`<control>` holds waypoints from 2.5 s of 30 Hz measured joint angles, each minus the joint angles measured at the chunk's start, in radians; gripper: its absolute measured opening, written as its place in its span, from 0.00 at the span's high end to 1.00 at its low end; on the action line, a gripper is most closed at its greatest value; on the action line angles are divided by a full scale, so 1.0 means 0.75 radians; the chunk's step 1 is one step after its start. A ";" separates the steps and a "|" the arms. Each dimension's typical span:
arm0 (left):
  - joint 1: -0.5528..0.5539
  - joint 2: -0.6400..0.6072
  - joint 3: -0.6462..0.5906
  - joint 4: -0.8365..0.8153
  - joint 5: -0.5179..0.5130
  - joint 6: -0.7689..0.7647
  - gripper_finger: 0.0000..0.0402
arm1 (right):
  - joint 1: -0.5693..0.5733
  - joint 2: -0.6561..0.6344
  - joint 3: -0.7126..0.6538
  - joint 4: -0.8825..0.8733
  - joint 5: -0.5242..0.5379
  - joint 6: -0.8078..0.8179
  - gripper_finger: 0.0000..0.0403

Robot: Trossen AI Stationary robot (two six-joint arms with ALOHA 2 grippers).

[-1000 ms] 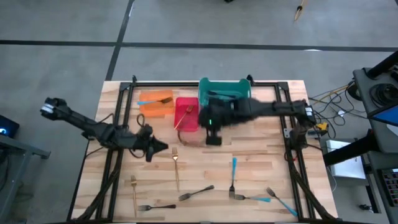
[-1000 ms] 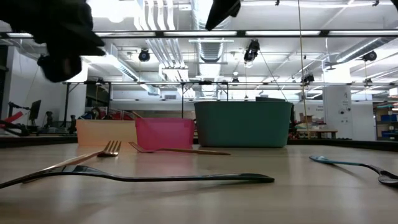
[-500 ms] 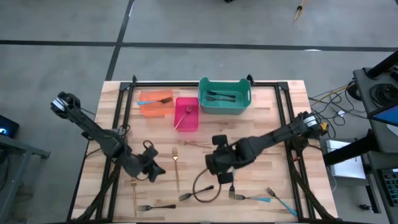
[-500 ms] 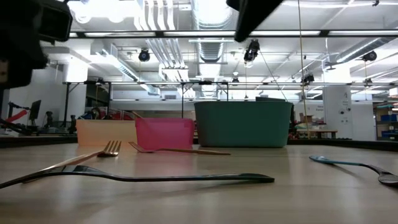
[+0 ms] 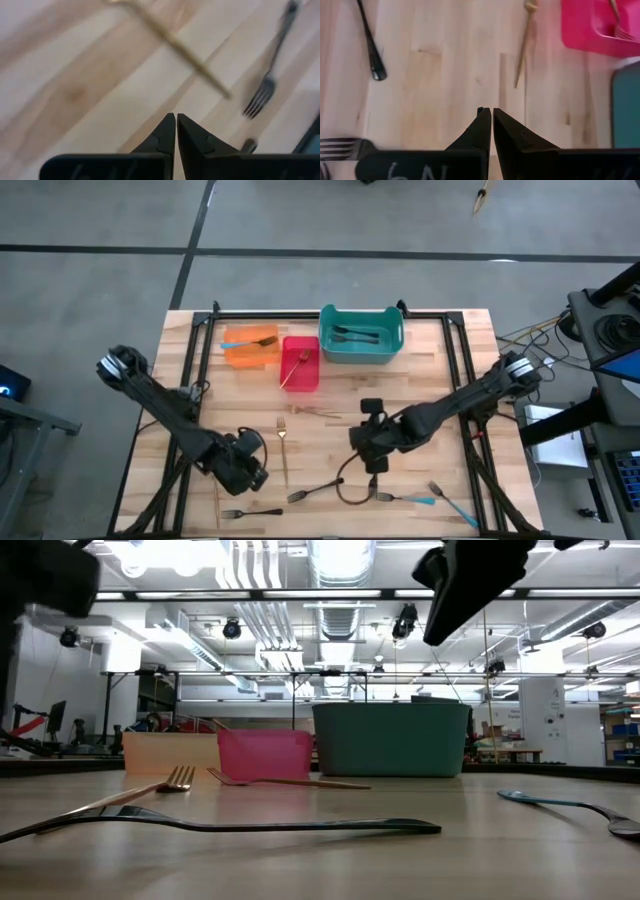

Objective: Sort silverware by color (type)
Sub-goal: Put the gold fork into the red bin

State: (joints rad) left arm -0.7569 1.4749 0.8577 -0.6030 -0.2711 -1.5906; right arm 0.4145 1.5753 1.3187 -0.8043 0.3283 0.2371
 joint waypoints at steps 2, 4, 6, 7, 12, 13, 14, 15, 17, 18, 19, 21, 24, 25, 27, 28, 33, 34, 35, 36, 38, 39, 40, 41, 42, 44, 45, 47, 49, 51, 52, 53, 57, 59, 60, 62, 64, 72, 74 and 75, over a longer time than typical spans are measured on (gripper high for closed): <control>-0.023 0.020 0.000 -0.013 0.097 -0.083 1.00 | 0.000 -0.048 -0.056 0.038 0.018 0.000 0.98; -0.053 0.028 -0.001 -0.035 0.218 -0.164 1.00 | 0.000 -0.095 -0.107 0.082 0.018 -0.001 0.98; -0.100 0.028 0.000 -0.061 0.319 -0.251 1.00 | -0.001 -0.135 -0.147 0.138 0.018 -0.009 0.98; -0.130 0.028 -0.001 -0.089 0.332 -0.310 1.00 | 0.000 -0.150 -0.164 0.163 0.018 -0.014 0.98; -0.249 0.028 -0.001 -0.147 0.341 -0.551 1.00 | -0.001 -0.200 -0.233 0.278 0.018 -0.062 0.98; -0.272 0.028 -0.001 -0.150 0.347 -0.593 1.00 | -0.001 -0.203 -0.238 0.281 0.018 -0.066 0.98; -0.295 0.028 -0.001 -0.151 0.348 -0.630 1.00 | -0.001 -0.207 -0.243 0.282 0.018 -0.069 0.98; -0.318 0.028 -0.001 -0.155 0.348 -0.654 1.00 | -0.001 -0.207 -0.248 0.284 0.019 -0.071 0.98; -0.356 0.035 -0.001 -0.161 0.347 -0.691 1.00 | -0.001 -0.207 -0.256 0.284 0.018 -0.074 0.98; -0.373 0.042 -0.001 -0.166 0.344 -0.715 1.00 | -0.001 -0.207 -0.259 0.285 0.018 -0.075 0.98; -0.386 0.049 -0.001 -0.173 0.339 -0.736 1.00 | -0.003 -0.207 -0.260 0.289 0.018 -0.075 0.98; -0.409 0.061 -0.001 -0.179 0.328 -0.774 1.00 | -0.003 -0.207 -0.260 0.293 0.018 -0.067 0.98; -0.429 0.075 0.001 -0.186 0.319 -0.790 1.00 | -0.003 -0.206 -0.260 0.292 0.018 -0.041 0.98; -0.432 0.077 0.008 -0.193 0.317 -0.790 1.00 | -0.003 -0.206 -0.260 0.293 0.018 -0.038 0.98; -0.433 0.080 0.030 -0.218 0.313 -0.789 1.00 | -0.003 -0.206 -0.259 0.293 0.018 -0.038 0.98; -0.433 0.080 0.045 -0.238 0.313 -0.790 1.00 | -0.003 -0.206 -0.257 0.293 0.018 -0.038 0.98; -0.439 0.089 0.108 -0.299 0.329 -0.803 0.98 | -0.003 -0.206 -0.248 0.296 0.017 -0.038 0.98; -0.439 0.096 0.114 -0.304 0.334 -0.802 0.97 | -0.003 -0.206 -0.247 0.296 0.018 -0.038 0.98; -0.439 0.104 0.120 -0.309 0.336 -0.801 0.95 | -0.003 -0.206 -0.247 0.297 0.017 -0.038 0.98; -0.439 0.115 0.126 -0.310 0.337 -0.797 0.94 | -0.003 -0.206 -0.247 0.302 0.017 -0.038 0.98; -0.439 0.138 0.131 -0.312 0.342 -0.791 0.92 | -0.003 -0.206 -0.249 0.317 0.017 -0.039 0.98; -0.439 0.150 0.131 -0.310 0.345 -0.789 0.90 | -0.003 -0.206 -0.250 0.318 0.017 -0.039 0.98; -0.439 0.165 0.131 -0.308 0.346 -0.786 0.89 | -0.003 -0.206 -0.251 0.317 0.018 -0.039 0.98; -0.439 0.179 0.131 -0.308 0.347 -0.785 0.87 | -0.003 -0.206 -0.251 0.317 0.017 -0.040 0.98; -0.439 0.195 0.131 -0.308 0.348 -0.785 0.86 | -0.003 -0.206 -0.251 0.317 0.018 -0.042 0.98; -0.439 0.221 0.131 -0.300 0.348 -0.785 0.83 | -0.003 -0.206 -0.251 0.318 0.018 -0.042 0.98; -0.439 0.232 0.131 -0.296 0.347 -0.790 0.82 | -0.003 -0.206 -0.251 0.318 0.017 -0.042 0.98; -0.439 0.250 0.131 -0.285 0.345 -0.811 0.79 | -0.003 -0.206 -0.251 0.319 0.017 -0.042 0.98; -0.439 0.266 0.131 -0.285 0.345 -0.825 0.77 | -0.003 -0.206 -0.251 0.320 0.018 -0.040 0.98; -0.439 0.281 0.132 -0.286 0.346 -0.836 0.75 | -0.003 -0.206 -0.251 0.321 0.017 -0.038 0.98; -0.439 0.287 0.134 -0.287 0.345 -0.839 0.75 | -0.003 -0.206 -0.251 0.321 0.017 -0.038 0.98; -0.439 0.293 0.135 -0.287 0.345 -0.842 0.74 | -0.003 -0.206 -0.251 0.322 0.017 -0.038 0.98; -0.439 0.310 0.137 -0.288 0.344 -0.850 0.72 | -0.003 -0.206 -0.251 0.322 0.017 -0.038 0.98; -0.439 0.310 0.136 -0.289 0.341 -0.854 0.71 | -0.003 -0.206 -0.251 0.322 0.017 -0.038 0.98; -0.439 0.309 0.136 -0.289 0.340 -0.856 0.71 | -0.003 -0.206 -0.251 0.322 0.017 -0.038 0.98; -0.440 0.309 0.135 -0.289 0.333 -0.859 0.71 | -0.003 -0.206 -0.251 0.322 0.017 -0.039 0.98; -0.441 0.309 0.135 -0.293 0.309 -0.864 0.71 | -0.003 -0.206 -0.251 0.322 0.017 -0.039 0.98; -0.442 0.313 0.133 -0.310 0.276 -0.875 0.71 | -0.003 -0.206 -0.252 0.322 0.017 -0.038 0.98; -0.441 0.314 0.134 -0.340 0.272 -0.879 0.71 | -0.003 -0.206 -0.252 0.322 0.017 -0.038 0.98; -0.441 0.314 0.133 -0.358 0.269 -0.880 0.71 | -0.003 -0.206 -0.252 0.322 0.017 -0.038 0.98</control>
State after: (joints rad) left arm -1.0878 1.7107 0.9576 -0.8714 -0.0695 -2.2503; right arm 0.4122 1.4210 1.1297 -0.5629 0.3412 0.2085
